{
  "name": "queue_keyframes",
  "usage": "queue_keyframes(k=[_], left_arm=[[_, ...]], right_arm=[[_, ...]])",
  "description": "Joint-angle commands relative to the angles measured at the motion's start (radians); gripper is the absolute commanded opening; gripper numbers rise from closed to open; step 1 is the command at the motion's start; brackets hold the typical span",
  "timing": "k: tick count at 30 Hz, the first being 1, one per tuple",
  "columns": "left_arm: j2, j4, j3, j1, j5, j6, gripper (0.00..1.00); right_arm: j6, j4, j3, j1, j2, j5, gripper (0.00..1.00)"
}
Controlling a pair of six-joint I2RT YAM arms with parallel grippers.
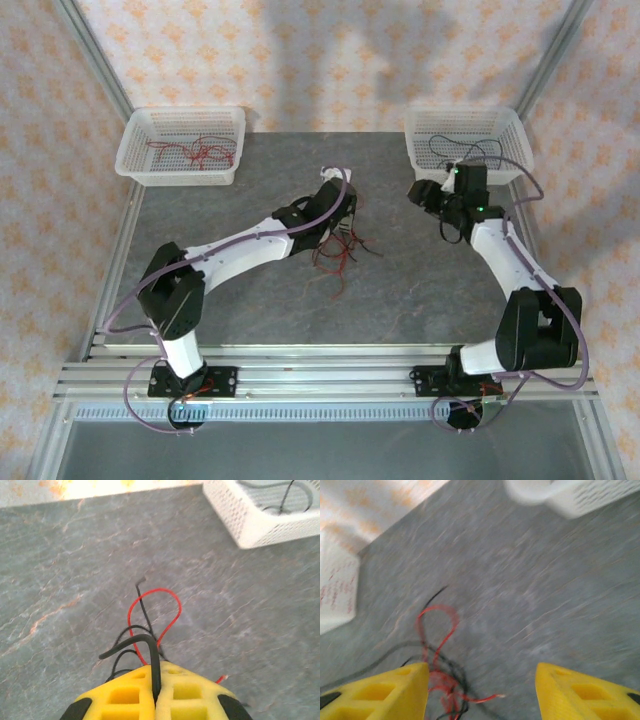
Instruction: Untangle the cables
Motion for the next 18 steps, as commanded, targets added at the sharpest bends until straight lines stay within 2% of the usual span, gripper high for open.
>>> queue_keyframes(k=[1, 5, 9, 12, 18], left_arm=[[-0.035, -0.008, 0.028, -0.005, 0.053, -0.013, 0.0], [-0.053, 0.001, 0.037, -0.006, 0.071, -0.016, 0.0], [-0.06, 0.004, 0.052, -0.006, 0.085, -0.017, 0.0], [-0.071, 0.006, 0.06, -0.005, 0.095, -0.018, 0.0], [-0.095, -0.003, 0.08, -0.005, 0.116, -0.02, 0.0]], right_arm=[[0.087, 0.127, -0.053, 0.077, -0.001, -0.155, 0.57], [0.152, 0.207, -0.089, 0.211, 0.044, -0.148, 0.55], [0.22, 0.282, -0.104, 0.313, 0.096, -0.084, 0.51], [0.279, 0.353, -0.121, 0.345, 0.12, -0.014, 0.48], [0.354, 0.461, -0.11, 0.367, 0.231, 0.025, 0.41]])
